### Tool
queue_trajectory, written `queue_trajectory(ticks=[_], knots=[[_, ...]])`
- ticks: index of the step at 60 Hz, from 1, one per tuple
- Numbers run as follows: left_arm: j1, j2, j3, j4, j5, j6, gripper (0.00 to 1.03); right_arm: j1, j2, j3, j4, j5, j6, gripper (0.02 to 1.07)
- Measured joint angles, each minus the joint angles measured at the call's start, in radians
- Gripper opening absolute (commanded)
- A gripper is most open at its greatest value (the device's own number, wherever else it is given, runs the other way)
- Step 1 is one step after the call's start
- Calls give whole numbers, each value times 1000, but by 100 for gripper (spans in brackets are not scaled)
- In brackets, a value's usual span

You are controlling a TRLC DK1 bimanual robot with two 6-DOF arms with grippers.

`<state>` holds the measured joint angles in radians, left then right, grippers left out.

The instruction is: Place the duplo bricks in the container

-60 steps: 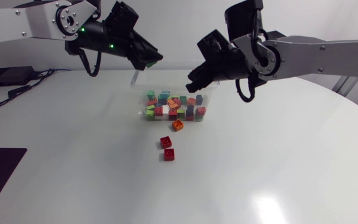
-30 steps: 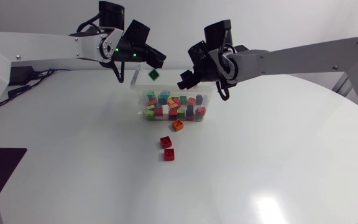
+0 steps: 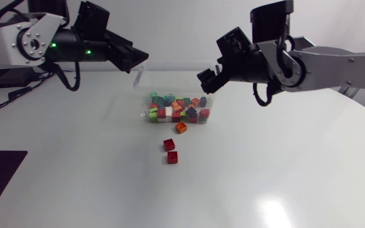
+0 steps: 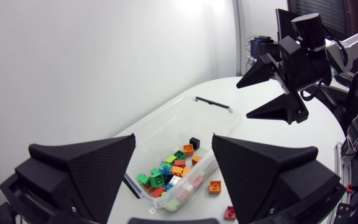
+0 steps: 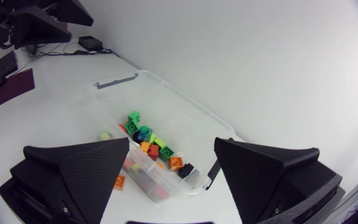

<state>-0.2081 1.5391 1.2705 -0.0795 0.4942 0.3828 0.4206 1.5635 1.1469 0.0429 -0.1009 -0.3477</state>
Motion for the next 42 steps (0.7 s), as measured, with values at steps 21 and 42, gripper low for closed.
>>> queue_trajectory(ticks=[21, 42], knots=[[2, -94, -278, -145, 78, 277, 86, 103, -137, -294, -35, -135, -229, 102], [-40, 152, -298, -163, 100, 462, 86, 159, 1, -307, -65, -206, -315, 102]])
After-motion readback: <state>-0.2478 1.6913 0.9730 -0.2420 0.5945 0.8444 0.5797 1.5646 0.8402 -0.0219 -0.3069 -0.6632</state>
